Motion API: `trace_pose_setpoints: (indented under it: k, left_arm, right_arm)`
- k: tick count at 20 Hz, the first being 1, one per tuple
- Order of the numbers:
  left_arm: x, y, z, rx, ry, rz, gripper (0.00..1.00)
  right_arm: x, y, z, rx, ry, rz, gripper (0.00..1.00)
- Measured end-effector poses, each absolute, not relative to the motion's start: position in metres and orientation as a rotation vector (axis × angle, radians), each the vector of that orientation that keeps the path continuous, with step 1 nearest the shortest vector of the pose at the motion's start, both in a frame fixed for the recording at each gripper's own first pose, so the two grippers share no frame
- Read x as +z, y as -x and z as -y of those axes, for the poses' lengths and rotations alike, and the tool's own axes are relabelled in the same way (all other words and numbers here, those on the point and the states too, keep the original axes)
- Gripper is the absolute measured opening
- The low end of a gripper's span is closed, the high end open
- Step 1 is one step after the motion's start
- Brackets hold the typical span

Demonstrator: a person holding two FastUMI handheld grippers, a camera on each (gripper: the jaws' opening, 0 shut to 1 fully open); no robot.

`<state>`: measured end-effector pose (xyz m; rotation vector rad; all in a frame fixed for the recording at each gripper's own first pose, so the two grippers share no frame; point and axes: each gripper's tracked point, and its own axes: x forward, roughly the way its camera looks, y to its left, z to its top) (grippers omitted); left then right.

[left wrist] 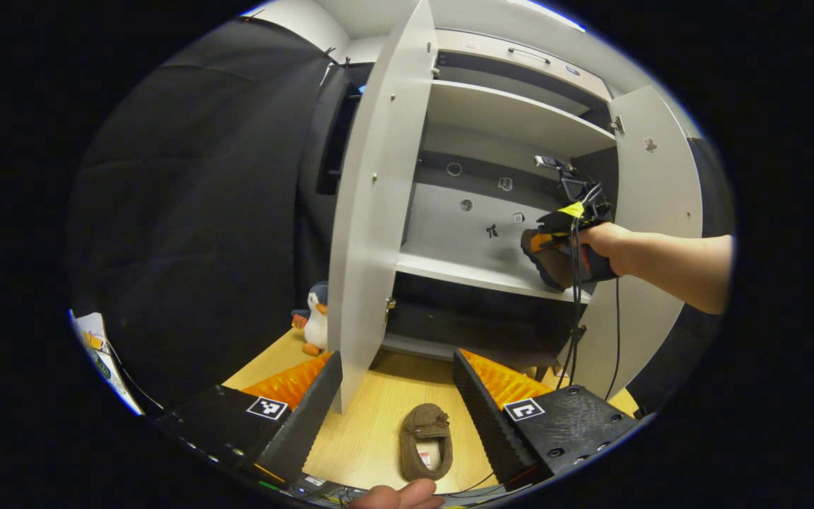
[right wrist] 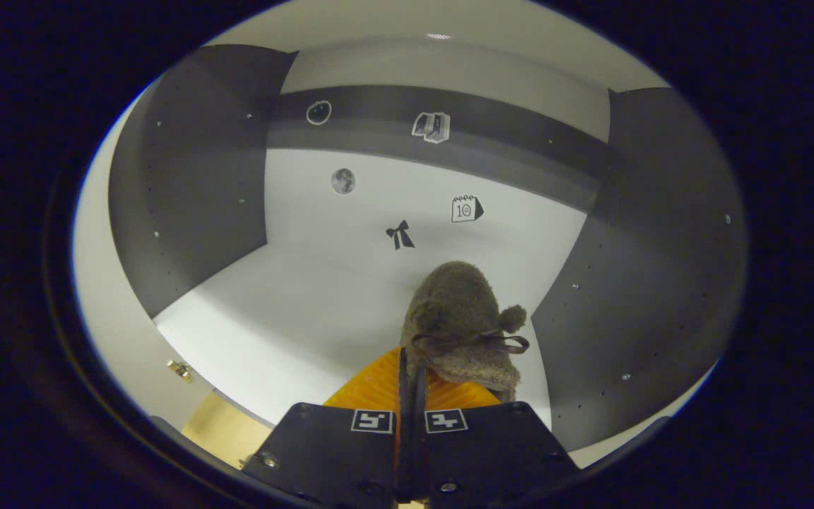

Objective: Grab one shoe with the right hand and put it into the shoe cabinet, grab the other shoe with the left hand and put it into the shoe cabinet; then close the right door with the right hand and the left door with the left hand.

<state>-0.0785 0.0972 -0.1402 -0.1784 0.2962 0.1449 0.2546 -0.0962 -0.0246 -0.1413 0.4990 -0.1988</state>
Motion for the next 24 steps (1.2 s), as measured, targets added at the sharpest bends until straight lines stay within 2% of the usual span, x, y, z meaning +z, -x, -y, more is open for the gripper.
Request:
trace_pose_setpoints:
  k: [4, 7, 11, 16, 17, 18, 20, 21, 22, 24]
  left_arm:
    - [-0.137, 0.076, -0.094, 0.136, 0.173, -0.287, 0.95]
    - [-0.133, 0.069, -0.083, 0.111, 0.165, -0.286, 0.95]
    - [-0.135, 0.062, -0.079, 0.101, 0.158, -0.292, 0.95]
    - [-0.151, 0.049, -0.069, 0.085, 0.158, -0.325, 0.95]
    - [-0.160, 0.048, -0.065, 0.077, 0.142, -0.334, 0.95]
    - [-0.170, 0.045, -0.061, 0.065, 0.124, -0.349, 0.95]
    - [-0.198, 0.044, -0.047, 0.031, 0.088, -0.384, 0.95]
    - [-0.213, 0.044, -0.043, 0.018, 0.072, -0.404, 1.00]
    - [-0.231, 0.045, -0.038, -0.003, 0.066, -0.432, 0.95]
    - [-0.273, 0.052, -0.031, -0.027, 0.034, -0.515, 0.95]
  right_arm:
    - [-0.031, -0.261, 0.112, -0.233, 0.163, -0.500, 0.04]
    - [-0.030, -0.253, 0.112, -0.240, 0.208, -0.512, 0.89]
    - [0.001, -0.232, 0.095, -0.202, 0.238, -0.443, 0.90]
    - [0.071, -0.167, 0.064, -0.136, 0.213, -0.232, 0.90]
    - [0.086, -0.147, 0.055, -0.111, 0.201, -0.177, 0.90]
    - [0.100, -0.125, 0.047, -0.094, 0.199, -0.124, 0.97]
    - [0.117, -0.086, 0.028, -0.042, 0.192, -0.013, 1.00]
    - [0.118, -0.070, 0.019, -0.018, 0.184, 0.007, 1.00]
    - [0.114, -0.055, 0.015, 0.001, 0.179, 0.017, 1.00]
    - [0.092, -0.034, 0.014, 0.009, 0.187, -0.029, 1.00]
